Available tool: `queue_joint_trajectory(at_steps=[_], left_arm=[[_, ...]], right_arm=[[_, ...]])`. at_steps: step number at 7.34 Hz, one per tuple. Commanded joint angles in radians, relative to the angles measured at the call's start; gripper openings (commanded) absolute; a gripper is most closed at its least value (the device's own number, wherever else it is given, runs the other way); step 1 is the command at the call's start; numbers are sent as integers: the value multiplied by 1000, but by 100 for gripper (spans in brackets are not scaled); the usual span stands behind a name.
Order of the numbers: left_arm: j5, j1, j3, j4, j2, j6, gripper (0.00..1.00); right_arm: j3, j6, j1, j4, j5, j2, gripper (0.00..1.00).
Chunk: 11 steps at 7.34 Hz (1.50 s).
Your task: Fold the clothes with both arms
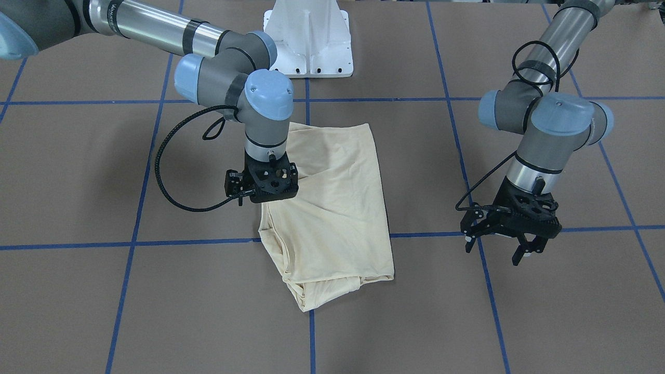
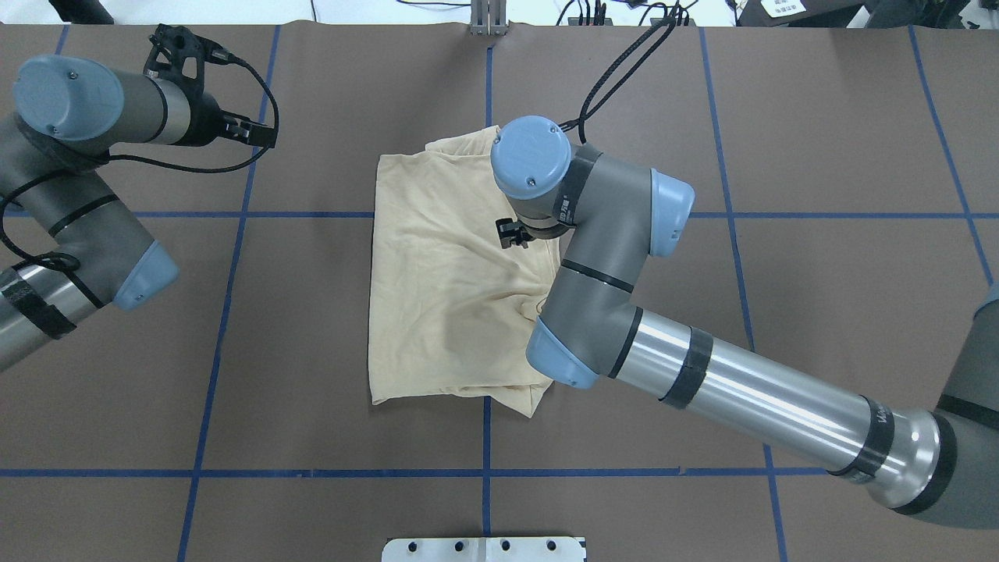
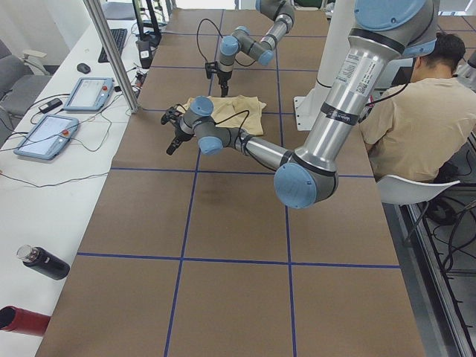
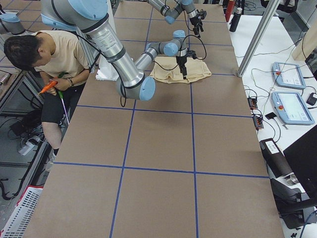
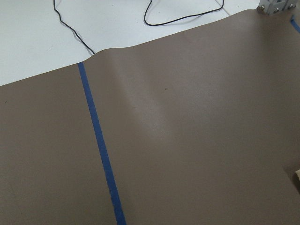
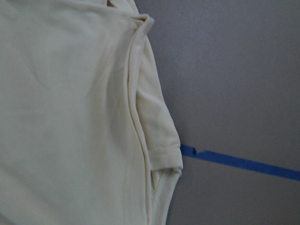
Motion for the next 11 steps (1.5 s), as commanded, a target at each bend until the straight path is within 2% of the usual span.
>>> queue_joint_trajectory(at_steps=[1,5,8,9,11], left_arm=[[0,1,0,-1,1,0,100],[0,-1,-2,0,1,0,100],[-11,1,-34,9,1,0,100],[-88,-3,-76,28,1,-41,100],[-115,45,-222,123,12,-284,100]], right_arm=[[-167,-5,38,148,-2,52,100],[-238,-25,64,154,-43,50,100],[-221,-61,121,146,-22,52,100],[-151,-60,139,136,50,35,100],[91,-40,129,91,77,-75,100]])
